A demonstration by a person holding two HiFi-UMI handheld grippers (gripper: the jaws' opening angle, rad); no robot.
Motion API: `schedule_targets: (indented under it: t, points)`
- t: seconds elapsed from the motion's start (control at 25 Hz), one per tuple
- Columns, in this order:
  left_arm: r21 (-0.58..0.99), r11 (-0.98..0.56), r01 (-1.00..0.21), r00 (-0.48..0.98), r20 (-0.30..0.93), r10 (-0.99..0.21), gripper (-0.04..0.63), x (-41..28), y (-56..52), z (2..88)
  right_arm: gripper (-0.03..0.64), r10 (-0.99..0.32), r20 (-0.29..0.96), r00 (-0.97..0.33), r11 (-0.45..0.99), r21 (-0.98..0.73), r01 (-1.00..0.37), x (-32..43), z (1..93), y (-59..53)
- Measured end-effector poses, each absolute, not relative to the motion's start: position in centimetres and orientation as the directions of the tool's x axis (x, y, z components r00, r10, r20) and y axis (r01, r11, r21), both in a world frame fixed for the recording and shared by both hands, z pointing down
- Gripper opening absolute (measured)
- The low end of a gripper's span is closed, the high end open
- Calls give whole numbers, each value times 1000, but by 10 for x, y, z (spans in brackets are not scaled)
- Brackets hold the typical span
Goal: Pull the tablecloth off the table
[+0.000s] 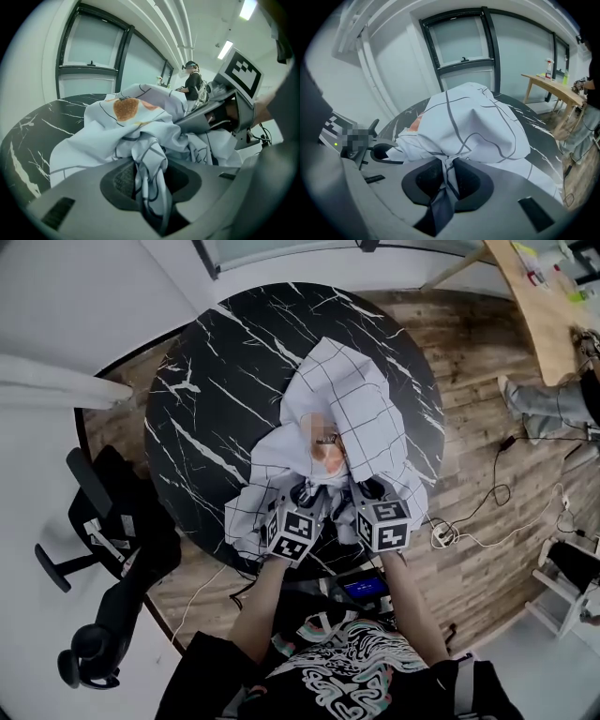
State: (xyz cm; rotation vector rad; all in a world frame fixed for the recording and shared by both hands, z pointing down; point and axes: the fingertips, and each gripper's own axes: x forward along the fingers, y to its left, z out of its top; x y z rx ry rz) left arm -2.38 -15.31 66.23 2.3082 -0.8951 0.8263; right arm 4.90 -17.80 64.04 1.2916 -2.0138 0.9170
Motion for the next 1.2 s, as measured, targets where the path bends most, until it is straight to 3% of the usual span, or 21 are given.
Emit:
schedule_targets:
  t: [1.2]
  points:
    - [205,-644,-737,591,657,-468,92,-15,-156,646,55,-552,715,-429,356,-262,-897,40,620,-177]
